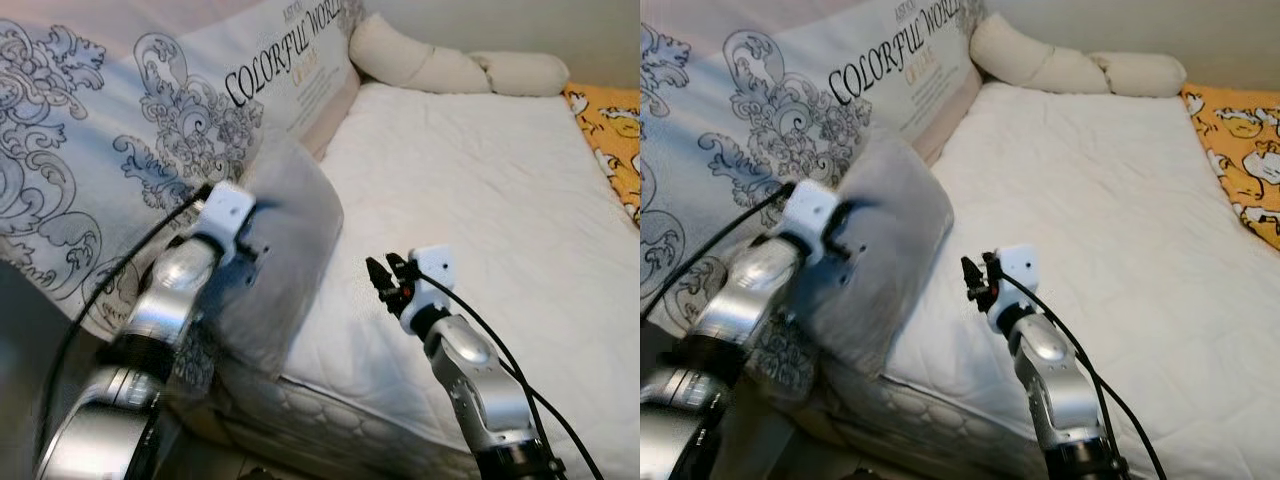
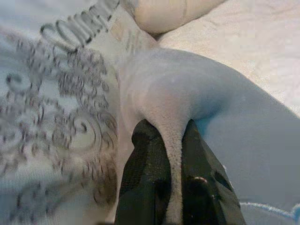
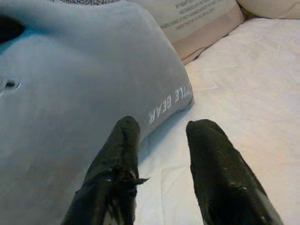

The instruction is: Clean up the room

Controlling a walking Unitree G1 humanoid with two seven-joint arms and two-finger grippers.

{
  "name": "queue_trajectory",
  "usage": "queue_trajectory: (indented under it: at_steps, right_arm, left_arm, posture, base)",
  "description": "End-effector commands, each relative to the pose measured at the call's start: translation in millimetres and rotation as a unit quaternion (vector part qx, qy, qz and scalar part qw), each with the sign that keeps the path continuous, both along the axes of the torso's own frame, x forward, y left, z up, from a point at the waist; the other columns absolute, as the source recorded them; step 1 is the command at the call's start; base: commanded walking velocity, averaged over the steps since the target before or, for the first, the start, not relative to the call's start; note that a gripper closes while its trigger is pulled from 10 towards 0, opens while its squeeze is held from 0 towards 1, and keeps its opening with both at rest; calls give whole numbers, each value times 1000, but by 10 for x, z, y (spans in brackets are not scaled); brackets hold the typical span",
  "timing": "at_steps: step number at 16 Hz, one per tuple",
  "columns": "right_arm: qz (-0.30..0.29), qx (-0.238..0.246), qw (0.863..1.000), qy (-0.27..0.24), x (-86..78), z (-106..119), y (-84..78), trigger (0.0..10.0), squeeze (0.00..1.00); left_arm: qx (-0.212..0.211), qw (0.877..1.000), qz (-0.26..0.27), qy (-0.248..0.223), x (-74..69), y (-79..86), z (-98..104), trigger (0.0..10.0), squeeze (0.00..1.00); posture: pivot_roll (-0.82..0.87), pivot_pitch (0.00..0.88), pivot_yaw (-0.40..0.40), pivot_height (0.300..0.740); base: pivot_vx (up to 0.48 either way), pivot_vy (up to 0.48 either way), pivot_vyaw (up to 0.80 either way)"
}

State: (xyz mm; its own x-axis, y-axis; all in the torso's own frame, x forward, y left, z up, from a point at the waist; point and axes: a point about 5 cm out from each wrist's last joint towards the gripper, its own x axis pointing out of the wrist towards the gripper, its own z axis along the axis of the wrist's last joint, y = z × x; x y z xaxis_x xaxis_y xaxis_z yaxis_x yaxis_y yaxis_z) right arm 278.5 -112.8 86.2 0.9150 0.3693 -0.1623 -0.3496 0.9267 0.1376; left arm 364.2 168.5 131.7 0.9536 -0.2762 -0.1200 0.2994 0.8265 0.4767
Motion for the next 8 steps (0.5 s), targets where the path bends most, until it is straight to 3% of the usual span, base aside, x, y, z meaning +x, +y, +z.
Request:
queue_trajectory:
  at_steps: [1,5,8]
  right_arm:
    - [-7,-3,1000,-12,-2,39,-39,10000,1000]
    - [9,1,999,-48,-89,134,-162,10000,1000]
    - [86,7,992,-88,-174,262,-221,10000,1000]
  left_arm:
    - [20,999,-12,-28,38,-42,72,10000,0]
    - [48,994,-74,-70,168,-200,319,10000,0]
    - [55,982,-130,-128,269,-385,693,10000,0]
  posture:
    - [-69,0,51,740]
    - [-84,0,65,740]
    - [-91,0,71,740]
  base:
    - [0,0,0]
    - [0,0,0]
    - [0,0,0]
